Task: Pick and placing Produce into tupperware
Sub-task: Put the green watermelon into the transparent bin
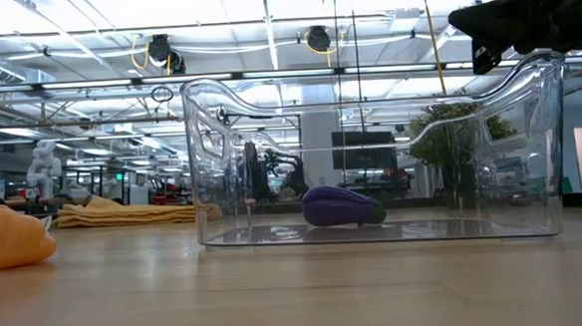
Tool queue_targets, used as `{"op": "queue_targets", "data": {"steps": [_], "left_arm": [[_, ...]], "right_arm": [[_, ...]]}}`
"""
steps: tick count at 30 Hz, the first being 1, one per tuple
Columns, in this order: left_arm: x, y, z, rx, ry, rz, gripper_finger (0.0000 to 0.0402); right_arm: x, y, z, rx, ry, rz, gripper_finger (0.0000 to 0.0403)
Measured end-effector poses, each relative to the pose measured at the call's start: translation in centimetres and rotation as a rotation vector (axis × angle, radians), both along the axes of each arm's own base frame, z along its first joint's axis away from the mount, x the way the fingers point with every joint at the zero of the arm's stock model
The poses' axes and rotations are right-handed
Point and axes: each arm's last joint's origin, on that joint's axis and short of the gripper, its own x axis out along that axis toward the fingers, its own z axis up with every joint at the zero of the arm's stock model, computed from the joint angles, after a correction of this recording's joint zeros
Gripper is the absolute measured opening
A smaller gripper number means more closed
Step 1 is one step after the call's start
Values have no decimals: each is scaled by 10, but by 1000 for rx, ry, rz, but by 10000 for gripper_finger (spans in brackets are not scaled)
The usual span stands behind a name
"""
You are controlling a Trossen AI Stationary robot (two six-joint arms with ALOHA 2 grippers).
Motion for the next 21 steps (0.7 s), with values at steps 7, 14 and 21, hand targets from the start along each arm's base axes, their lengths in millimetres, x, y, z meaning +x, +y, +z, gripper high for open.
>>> {"op": "queue_targets", "data": {"steps": [7,14,21], "left_arm": [[-26,17,27,-6,-79,38,3],[-60,38,56,-16,-176,96,2],[-99,54,76,-25,-230,161,3]], "right_arm": [[0,0,0,0,3,0,0],[0,0,0,0,3,0,0],[0,0,0,0,4,0,0]]}}
